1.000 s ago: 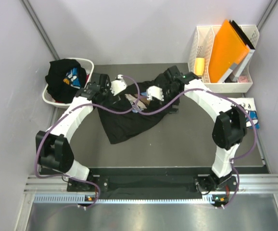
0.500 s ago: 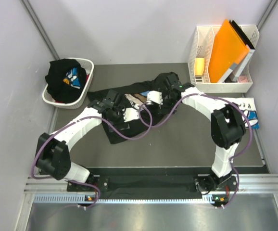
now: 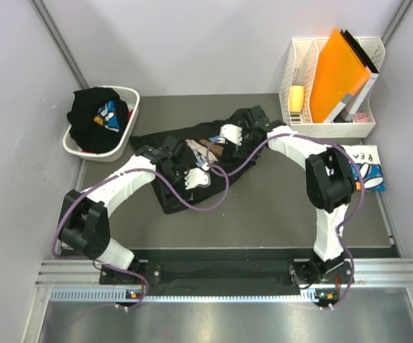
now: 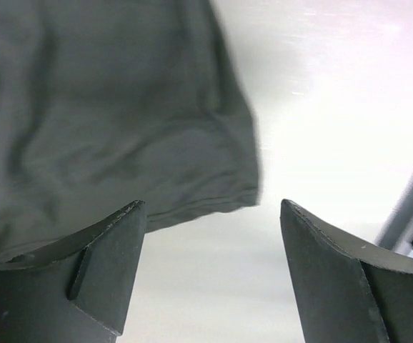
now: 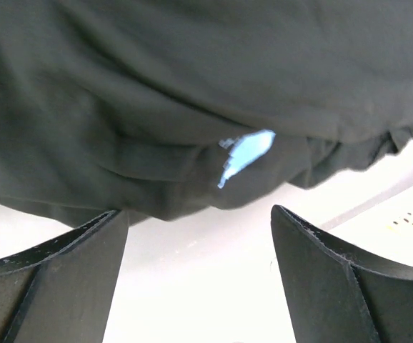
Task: Fold and stack the t-shirts
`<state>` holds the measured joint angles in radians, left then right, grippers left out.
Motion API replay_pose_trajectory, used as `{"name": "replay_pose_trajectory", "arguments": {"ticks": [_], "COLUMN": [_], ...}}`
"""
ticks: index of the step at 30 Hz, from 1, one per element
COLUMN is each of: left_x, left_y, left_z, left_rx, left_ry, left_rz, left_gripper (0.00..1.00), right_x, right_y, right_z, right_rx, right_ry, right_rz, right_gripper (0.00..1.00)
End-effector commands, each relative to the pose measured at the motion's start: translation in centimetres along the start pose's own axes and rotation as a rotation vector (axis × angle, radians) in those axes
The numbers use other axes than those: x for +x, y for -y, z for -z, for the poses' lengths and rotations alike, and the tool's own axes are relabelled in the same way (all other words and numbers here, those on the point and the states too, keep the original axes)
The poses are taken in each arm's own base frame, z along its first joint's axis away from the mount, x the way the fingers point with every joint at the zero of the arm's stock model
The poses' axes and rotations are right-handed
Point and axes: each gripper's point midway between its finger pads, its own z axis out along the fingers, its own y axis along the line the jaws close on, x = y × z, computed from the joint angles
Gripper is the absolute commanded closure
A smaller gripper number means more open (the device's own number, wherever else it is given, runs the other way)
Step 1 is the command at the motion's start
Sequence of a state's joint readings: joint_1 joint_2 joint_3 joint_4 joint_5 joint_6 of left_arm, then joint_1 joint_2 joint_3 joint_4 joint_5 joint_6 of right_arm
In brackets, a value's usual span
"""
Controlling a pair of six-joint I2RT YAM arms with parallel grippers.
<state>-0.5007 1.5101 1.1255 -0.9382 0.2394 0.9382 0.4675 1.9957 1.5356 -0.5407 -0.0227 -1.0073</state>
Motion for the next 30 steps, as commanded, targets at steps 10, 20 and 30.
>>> {"name": "replay_pose_trajectory", "arguments": {"ticks": [10,20,30], "left_x": [2.5,3.0,3.9], "left_y": [4.0,2.7,1.6], "left_z": [-2.5,-5.1,-6.9], "left_rx": [0.142,0.092,0.041], "left_ry": [-0.092,-0.136,-0.179], "left_rz": [0.003,0.034,0.055], "left_gripper": [0.2,0.24,0.33], "right_x": [0.3,0.0,0.0], "right_y": [3.8,4.5,5.2], "right_z": [0.4,0.7,0.8], "right_rx": [0.094,0.11,0.124], "right_ry": [0.012,0.021,0.023], "right_rz": [-0.051,-0.056,-0.067], "right_gripper": [0.2,0.21,0.21]}}
